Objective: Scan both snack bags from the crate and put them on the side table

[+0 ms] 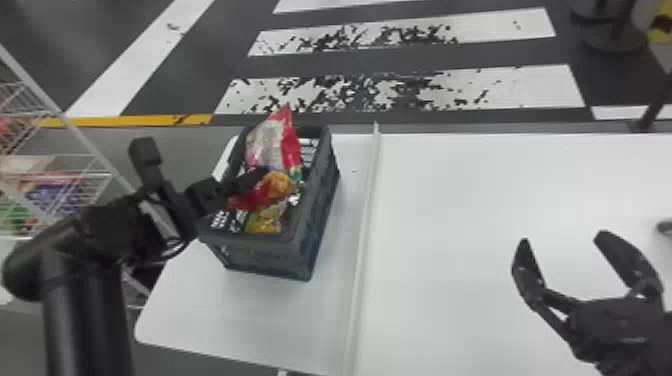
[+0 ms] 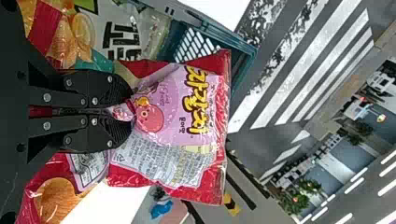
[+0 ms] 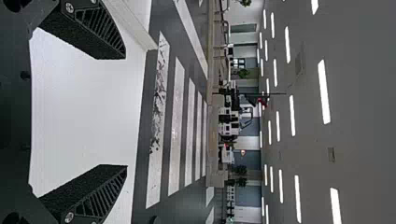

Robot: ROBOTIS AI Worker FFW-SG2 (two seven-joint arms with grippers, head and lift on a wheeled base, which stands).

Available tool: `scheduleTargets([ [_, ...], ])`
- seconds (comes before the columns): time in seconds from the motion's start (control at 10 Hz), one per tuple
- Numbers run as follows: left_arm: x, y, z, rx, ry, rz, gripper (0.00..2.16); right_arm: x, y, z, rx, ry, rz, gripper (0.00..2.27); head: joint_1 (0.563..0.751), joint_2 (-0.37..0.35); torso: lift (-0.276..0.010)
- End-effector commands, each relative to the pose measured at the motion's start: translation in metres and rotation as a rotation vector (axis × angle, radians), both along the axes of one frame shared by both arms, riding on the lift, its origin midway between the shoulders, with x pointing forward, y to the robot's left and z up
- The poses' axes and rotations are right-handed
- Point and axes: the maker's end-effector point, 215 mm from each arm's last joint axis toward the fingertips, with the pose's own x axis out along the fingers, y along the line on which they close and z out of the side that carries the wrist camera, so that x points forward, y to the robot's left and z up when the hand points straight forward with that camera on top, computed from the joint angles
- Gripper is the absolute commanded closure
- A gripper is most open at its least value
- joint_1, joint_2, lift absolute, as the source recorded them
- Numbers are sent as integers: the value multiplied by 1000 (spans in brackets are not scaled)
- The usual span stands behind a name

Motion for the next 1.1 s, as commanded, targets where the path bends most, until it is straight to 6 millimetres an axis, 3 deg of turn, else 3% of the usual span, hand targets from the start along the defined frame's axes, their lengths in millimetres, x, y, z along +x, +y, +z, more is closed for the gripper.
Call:
scheduleTargets([
  [0.0, -1, -4, 19, -39, -53, 5, 2128, -1, 1, 0, -4, 1, 0, 93, 695, 227, -87],
  [0.3, -9, -30, 71, -81, -179, -20, 2128, -2, 0, 0, -7, 2, 0, 93, 695, 212, -87],
  [0.5, -24, -59, 100, -81, -246, -43, 2128, -2, 0, 0, -9, 3, 0, 93, 695, 195, -87],
  [0.7, -33, -115, 102, -132, -252, -113, 2128, -2, 0, 1, -7, 2, -3, 93, 695, 152, -87],
  [0.8, -34, -165, 96, -145, -234, -196, 2132, -2, -1, 1, -8, 3, -5, 93, 695, 114, -87],
  [1.0, -42, -228, 72, -112, -180, -283, 2128, -3, -3, 6, -2, -10, -9, 93, 695, 38, -87],
])
